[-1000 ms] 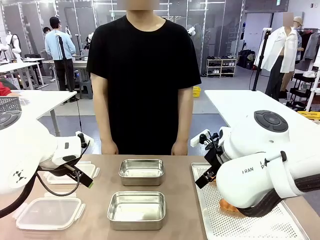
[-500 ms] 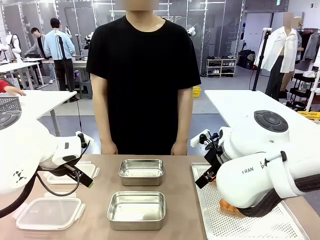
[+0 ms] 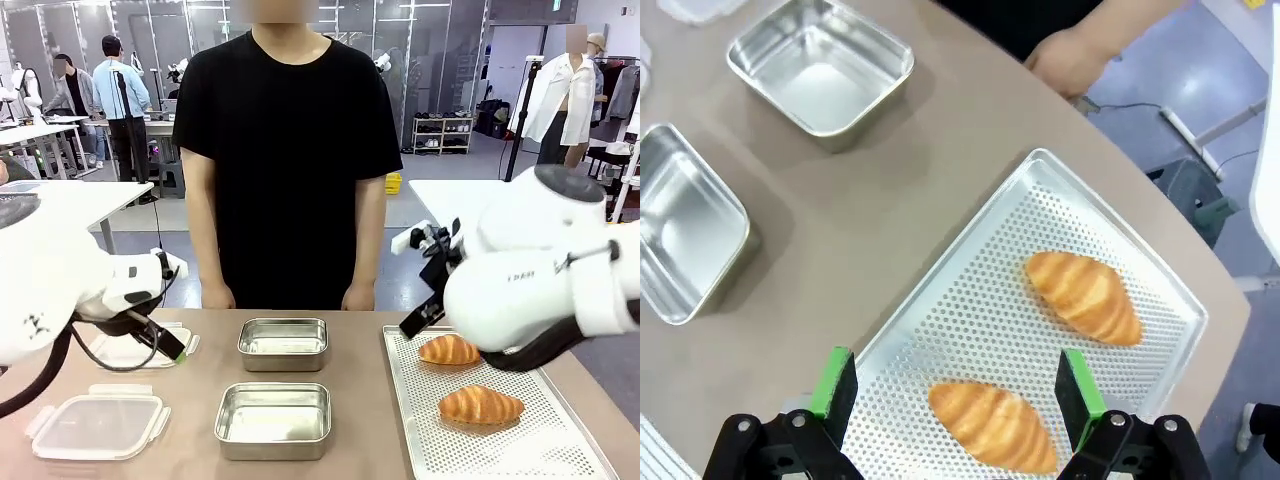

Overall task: Place the bread into the airtight container.
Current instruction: Pick up a Butter Roll and place it into an empty Airtight Container.

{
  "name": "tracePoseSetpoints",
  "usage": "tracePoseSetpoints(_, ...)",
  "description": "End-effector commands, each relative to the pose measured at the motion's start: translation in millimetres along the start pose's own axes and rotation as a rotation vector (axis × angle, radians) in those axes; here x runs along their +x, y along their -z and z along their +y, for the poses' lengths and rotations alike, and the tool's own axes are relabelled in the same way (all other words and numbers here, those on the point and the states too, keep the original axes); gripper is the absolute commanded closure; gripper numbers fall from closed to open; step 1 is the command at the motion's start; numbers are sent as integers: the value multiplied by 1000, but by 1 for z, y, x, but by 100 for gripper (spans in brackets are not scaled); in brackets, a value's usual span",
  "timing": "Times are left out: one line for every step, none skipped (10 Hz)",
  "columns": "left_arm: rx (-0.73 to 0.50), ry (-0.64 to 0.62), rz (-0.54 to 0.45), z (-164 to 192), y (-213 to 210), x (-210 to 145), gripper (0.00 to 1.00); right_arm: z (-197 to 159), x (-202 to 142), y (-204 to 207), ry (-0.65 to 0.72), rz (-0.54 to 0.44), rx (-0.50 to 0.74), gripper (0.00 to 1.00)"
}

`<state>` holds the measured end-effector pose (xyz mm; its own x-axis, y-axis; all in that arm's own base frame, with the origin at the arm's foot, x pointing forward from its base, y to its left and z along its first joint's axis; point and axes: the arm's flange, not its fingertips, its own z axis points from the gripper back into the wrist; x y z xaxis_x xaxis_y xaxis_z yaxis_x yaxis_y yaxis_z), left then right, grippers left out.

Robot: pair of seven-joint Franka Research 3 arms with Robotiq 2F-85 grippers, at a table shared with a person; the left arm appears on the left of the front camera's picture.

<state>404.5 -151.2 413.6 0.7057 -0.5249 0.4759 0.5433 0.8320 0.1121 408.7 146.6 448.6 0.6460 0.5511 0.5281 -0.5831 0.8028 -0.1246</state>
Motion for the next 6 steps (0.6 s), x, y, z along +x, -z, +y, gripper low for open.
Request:
tracePoseSetpoints(-18, -1, -11, 19, -65, 15, 0, -24, 9, -45, -9, 19, -20, 0)
tracePoseSetpoints(4, -20, -3, 31, -103, 23, 0, -38, 14, -82, -23, 3, -27, 0)
tracePoseSetpoints(-26, -20, -11, 47, -147, 31, 0, -51, 16, -127, -16, 6, -38, 0)
tracePoseSetpoints(-5, -26, -33, 62, -201, 36, 0, -64, 15, -176, -25, -21, -44, 0)
tracePoseSetpoints(8, -34, -39, 72, -245, 38, 0, -70, 11, -216, -33, -31, -43, 0)
tracePoseSetpoints(48, -46, -80, 77, -286, 38, 0, -74, 4, -257, -11, -48, -84, 0)
